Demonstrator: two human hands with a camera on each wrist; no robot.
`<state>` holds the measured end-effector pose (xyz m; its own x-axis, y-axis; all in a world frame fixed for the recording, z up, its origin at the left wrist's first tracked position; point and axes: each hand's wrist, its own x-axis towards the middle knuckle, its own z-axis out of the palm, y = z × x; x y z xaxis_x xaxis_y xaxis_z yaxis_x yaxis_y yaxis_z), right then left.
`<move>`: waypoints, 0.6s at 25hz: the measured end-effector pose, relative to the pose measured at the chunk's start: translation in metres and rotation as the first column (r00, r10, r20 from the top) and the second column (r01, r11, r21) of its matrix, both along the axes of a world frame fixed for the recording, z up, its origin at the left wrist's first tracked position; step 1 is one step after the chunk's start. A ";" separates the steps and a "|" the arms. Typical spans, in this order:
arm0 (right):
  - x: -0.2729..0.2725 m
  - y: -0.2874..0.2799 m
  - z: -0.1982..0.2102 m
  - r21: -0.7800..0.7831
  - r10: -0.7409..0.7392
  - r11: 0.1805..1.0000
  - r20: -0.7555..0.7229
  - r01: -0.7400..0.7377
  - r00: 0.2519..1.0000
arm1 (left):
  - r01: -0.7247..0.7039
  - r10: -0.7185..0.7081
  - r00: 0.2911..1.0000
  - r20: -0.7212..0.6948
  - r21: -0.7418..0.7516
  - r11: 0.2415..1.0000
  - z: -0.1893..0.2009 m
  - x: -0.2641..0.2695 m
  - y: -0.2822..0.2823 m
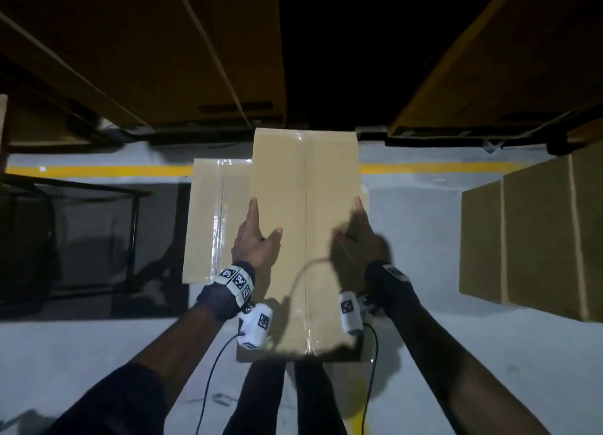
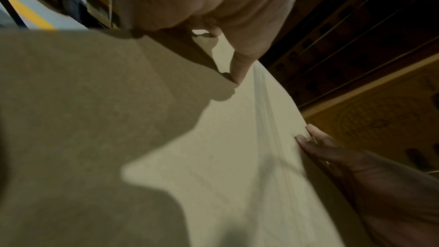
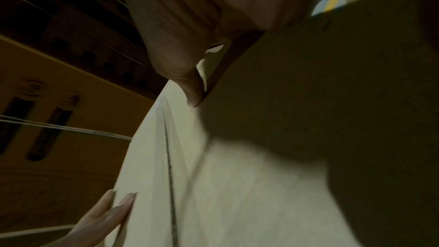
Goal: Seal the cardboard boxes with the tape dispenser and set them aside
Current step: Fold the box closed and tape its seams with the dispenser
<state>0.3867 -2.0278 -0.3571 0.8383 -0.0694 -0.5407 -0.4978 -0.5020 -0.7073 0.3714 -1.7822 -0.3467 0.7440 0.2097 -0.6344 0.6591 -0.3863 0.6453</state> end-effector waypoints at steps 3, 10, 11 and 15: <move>0.034 0.006 -0.043 0.056 0.011 0.998 0.007 -0.011 1.000 | -0.007 0.008 0.999 0.041 -0.011 1.000 -0.051 0.025 0.005; 0.082 0.024 -0.118 -0.143 0.126 0.984 0.132 -0.107 0.983 | 0.019 -0.018 0.995 0.093 -0.010 1.000 -0.144 0.075 0.024; 0.084 0.026 -0.125 -0.149 0.114 0.985 0.164 -0.089 0.980 | 0.029 -0.029 0.995 0.100 -0.007 1.000 -0.154 0.080 0.027; 0.101 0.039 -0.165 -0.198 0.170 0.972 0.241 -0.123 0.955 | 0.004 -0.001 0.994 0.114 -0.022 1.000 -0.191 0.090 0.038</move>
